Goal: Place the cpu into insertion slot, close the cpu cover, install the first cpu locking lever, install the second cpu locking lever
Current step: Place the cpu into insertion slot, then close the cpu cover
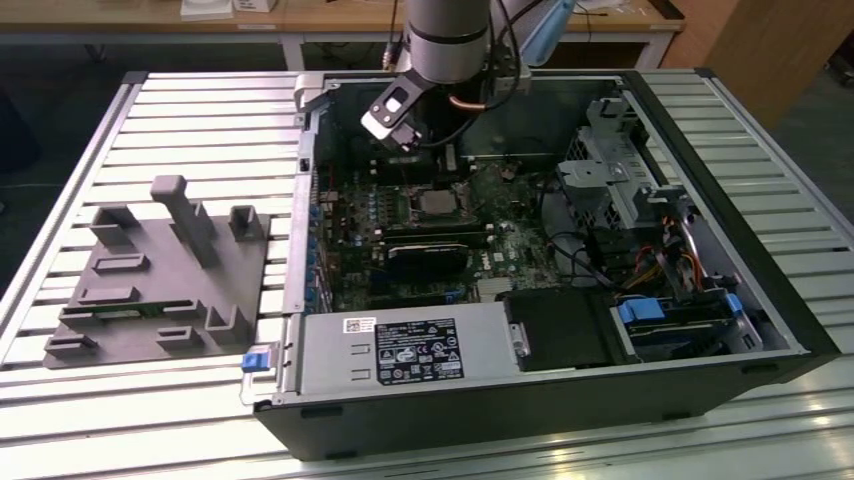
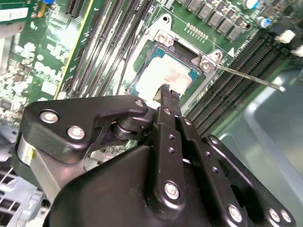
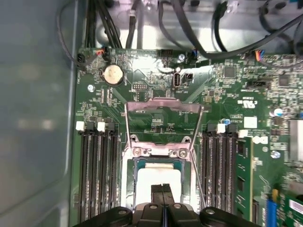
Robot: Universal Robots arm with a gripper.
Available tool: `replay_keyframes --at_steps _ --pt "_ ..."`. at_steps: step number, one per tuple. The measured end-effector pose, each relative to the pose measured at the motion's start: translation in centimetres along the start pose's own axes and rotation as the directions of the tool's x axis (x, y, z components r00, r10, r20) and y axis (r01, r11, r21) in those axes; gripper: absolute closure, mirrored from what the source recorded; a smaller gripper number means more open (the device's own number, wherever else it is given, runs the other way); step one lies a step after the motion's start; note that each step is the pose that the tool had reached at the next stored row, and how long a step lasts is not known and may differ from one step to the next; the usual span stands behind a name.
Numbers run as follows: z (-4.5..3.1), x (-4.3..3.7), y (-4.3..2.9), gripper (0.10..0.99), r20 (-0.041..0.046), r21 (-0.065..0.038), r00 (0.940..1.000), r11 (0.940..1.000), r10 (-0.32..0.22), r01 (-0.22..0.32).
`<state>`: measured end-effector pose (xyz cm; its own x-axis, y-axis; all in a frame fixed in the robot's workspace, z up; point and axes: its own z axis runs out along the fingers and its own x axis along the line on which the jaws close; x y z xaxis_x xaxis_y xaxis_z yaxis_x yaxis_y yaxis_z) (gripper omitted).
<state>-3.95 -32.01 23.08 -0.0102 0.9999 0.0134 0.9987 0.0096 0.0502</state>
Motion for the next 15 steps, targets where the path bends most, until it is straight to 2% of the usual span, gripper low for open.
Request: replay_keyframes --at_steps 4,7,15 --pt "-1.27 0.02 0.06 0.980 0.0001 -0.001 1.0000 1.0000 0.000 0.000" --pt "-1.86 0.02 0.09 0.980 0.0001 -0.002 1.0000 1.0000 0.000 0.000" --pt "-1.93 0.03 0.09 0.980 0.0000 -0.002 1.0000 1.0000 0.000 0.000"
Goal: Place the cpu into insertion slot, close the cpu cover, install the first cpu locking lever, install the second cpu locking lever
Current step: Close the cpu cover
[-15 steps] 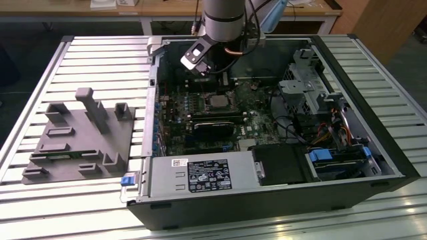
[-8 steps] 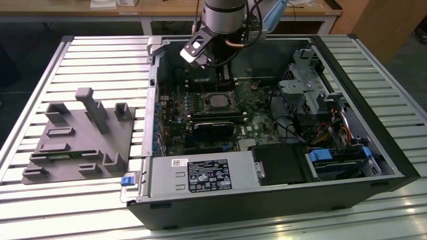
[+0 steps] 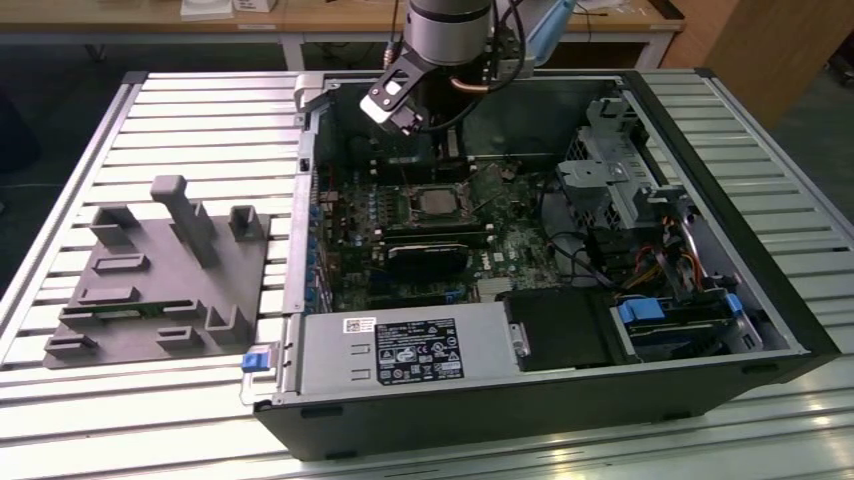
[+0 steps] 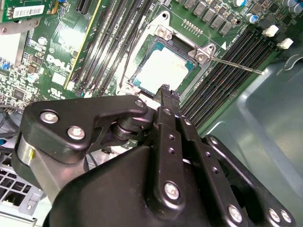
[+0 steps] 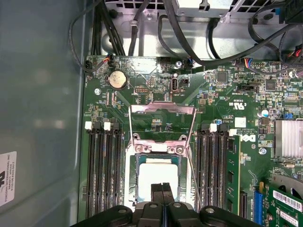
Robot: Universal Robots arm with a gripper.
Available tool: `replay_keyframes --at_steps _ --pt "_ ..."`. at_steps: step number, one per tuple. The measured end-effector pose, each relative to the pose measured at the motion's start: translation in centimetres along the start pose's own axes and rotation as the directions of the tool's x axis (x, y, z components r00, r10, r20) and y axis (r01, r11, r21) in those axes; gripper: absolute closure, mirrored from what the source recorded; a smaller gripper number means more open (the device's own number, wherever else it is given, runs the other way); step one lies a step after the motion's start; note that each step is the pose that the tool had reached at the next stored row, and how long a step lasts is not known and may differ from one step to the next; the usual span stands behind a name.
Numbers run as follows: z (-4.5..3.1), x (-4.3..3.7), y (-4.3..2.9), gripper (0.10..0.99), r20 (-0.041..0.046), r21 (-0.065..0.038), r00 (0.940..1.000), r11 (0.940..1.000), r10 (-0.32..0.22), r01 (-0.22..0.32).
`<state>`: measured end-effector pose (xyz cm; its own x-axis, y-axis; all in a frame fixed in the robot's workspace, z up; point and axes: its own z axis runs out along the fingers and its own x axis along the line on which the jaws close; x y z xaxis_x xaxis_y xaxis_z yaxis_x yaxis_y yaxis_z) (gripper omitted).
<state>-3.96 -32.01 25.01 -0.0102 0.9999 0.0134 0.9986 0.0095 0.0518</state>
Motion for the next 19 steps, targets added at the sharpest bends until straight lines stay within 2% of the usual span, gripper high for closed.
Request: replay_keyframes --at_steps 10,16,19 --pt "-0.05 0.00 0.00 0.980 0.0001 0.000 1.0000 1.0000 0.000 0.000" --pt "-0.55 0.01 0.03 0.980 0.0000 0.000 1.0000 1.0000 0.000 0.000" --pt "-0.56 0.01 0.03 0.980 -0.0002 0.000 1.0000 1.0000 0.000 0.000"
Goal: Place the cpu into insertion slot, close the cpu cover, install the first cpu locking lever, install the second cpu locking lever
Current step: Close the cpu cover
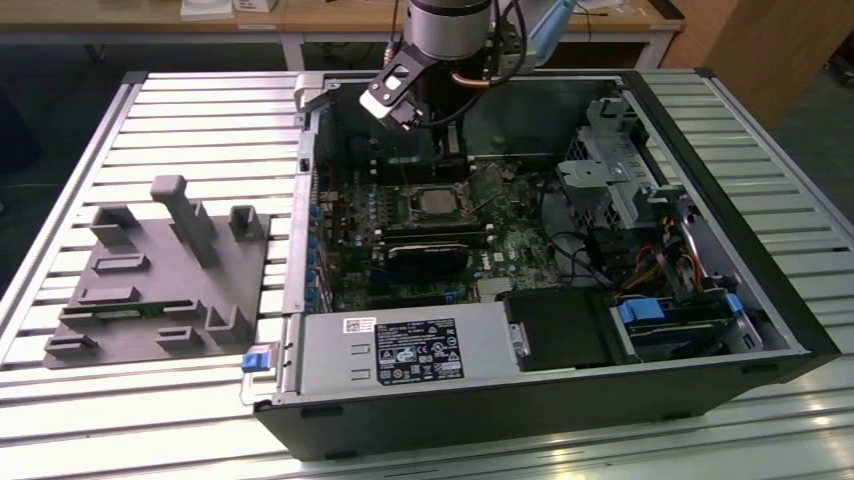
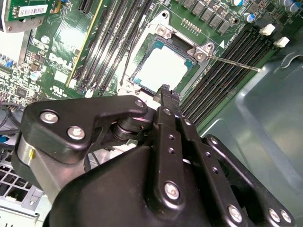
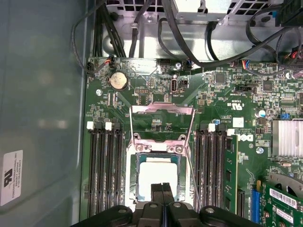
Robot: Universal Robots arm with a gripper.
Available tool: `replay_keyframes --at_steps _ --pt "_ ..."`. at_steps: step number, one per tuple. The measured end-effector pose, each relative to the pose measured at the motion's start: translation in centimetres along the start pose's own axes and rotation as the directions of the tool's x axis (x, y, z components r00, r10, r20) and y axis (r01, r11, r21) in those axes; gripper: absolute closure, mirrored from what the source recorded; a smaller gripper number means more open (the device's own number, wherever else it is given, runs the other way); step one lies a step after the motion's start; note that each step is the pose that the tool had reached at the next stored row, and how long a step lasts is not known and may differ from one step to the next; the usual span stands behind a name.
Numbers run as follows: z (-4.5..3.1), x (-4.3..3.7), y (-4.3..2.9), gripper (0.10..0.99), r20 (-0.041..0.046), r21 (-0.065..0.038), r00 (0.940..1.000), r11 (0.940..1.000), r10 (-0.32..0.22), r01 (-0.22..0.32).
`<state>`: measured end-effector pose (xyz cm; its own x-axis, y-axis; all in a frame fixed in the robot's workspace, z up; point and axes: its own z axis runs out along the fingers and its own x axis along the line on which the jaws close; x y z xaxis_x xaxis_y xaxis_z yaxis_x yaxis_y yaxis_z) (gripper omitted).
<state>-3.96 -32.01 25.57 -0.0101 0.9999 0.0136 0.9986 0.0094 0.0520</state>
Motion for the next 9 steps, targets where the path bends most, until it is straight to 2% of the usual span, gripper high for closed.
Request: replay_keyframes --at_steps 4,9 --pt "-0.01 -0.01 0.14 0.980 0.0004 0.000 1.0000 1.0000 0.000 0.000" --pt "0.03 -0.01 0.78 0.980 0.0003 0.000 1.0000 1.0000 0.000 0.000"
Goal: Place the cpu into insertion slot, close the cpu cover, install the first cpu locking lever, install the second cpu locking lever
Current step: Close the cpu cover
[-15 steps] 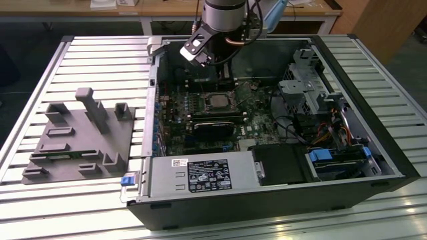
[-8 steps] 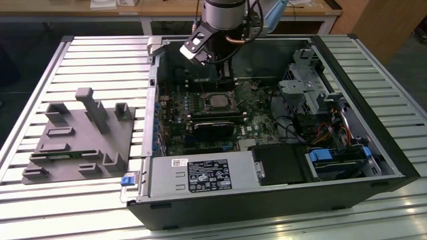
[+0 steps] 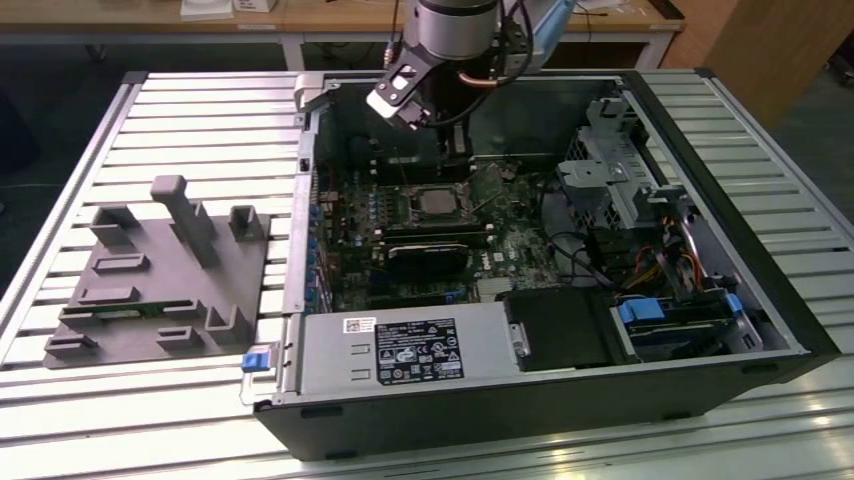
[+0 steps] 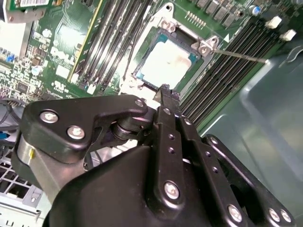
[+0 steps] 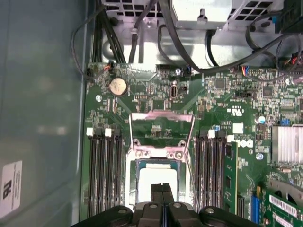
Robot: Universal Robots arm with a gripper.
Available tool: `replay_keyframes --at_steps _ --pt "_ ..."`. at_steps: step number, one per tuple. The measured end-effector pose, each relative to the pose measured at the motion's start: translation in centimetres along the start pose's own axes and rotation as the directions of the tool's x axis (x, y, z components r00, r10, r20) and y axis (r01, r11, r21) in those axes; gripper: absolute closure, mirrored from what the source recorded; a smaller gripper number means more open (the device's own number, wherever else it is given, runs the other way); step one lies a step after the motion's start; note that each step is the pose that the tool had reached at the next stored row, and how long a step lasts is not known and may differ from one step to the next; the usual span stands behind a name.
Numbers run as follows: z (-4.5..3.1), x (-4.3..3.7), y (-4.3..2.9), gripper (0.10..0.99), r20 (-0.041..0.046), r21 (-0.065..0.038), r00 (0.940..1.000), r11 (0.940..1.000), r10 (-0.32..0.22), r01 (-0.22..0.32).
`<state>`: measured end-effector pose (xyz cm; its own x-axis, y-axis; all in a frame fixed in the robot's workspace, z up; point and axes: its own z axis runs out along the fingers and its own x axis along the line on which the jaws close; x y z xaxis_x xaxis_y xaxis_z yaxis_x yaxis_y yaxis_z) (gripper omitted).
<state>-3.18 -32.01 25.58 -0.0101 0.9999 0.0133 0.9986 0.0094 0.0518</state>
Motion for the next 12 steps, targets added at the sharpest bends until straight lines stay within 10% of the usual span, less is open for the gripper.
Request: replay_keyframes --at_steps 12 --pt "0.14 -0.03 2.61 0.980 -0.0001 0.000 1.0000 1.0000 0.000 0.000"
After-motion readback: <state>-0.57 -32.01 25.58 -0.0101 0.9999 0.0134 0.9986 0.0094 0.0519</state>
